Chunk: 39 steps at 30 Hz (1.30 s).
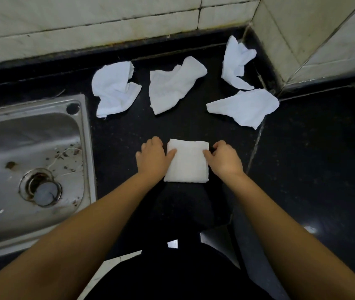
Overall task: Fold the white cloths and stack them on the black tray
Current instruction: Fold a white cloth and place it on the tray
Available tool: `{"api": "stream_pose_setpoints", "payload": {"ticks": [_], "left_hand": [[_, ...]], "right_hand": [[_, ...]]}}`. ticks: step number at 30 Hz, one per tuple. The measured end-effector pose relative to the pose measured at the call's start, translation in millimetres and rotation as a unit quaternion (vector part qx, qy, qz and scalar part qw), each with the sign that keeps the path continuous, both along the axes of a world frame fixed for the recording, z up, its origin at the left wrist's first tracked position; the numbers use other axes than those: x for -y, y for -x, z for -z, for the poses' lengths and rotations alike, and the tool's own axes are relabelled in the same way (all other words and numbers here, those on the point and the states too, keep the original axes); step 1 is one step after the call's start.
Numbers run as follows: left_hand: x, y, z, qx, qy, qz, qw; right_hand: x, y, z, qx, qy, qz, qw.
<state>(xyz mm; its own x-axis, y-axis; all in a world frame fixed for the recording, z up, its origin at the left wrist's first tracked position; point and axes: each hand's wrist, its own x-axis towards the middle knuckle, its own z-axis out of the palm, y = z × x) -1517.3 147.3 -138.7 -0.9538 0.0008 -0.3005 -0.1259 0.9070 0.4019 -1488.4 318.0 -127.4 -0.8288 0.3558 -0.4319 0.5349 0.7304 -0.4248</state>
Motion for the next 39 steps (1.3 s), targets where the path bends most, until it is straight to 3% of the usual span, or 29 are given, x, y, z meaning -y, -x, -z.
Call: {"api": "stream_pose_setpoints", "payload": {"ticks": [4, 7, 9, 12, 17, 23, 32, 39], "left_hand": [[-10.1, -9.7, 3.7, 0.014, 0.068, 0.029, 0.997], [-18.7, -7.1, -1.5, 0.020, 0.078, 0.051, 0.995], [-19.9, -5.1, -8.0, 0.029, 0.026, 0.046, 0.998], [-13.9, -4.7, -22.4, 0.061, -0.168, 0.003, 0.984], [-8.2, -8.6, -42.3, 0.155, -0.387, -0.074, 0.906], [-6.4, -47.7, -53.5, 0.330, -0.461, -0.033, 0.823], [-37.1, -181.5, -62.3, 0.426, -0.396, 0.189, 0.792], [-65.6, -324.4, -62.7, 0.474, -0.319, 0.333, 0.750]], "right_hand": [[21.0, -0.1, 2.7, 0.045, -0.124, -0.071, 0.989], [30.1, 9.1, -0.9, 0.064, -0.123, -0.089, 0.986], [26.6, 10.7, -5.4, 0.074, -0.063, -0.067, 0.993], [13.7, 3.6, -21.1, 0.032, 0.123, 0.055, 0.990], [-6.4, -32.3, -49.5, -0.053, 0.365, 0.228, 0.901], [14.0, -121.3, -51.2, -0.183, 0.462, 0.366, 0.787], [54.4, -313.8, -53.5, -0.307, 0.403, 0.572, 0.645], [97.9, -479.4, -59.4, -0.361, 0.322, 0.673, 0.560]]}}
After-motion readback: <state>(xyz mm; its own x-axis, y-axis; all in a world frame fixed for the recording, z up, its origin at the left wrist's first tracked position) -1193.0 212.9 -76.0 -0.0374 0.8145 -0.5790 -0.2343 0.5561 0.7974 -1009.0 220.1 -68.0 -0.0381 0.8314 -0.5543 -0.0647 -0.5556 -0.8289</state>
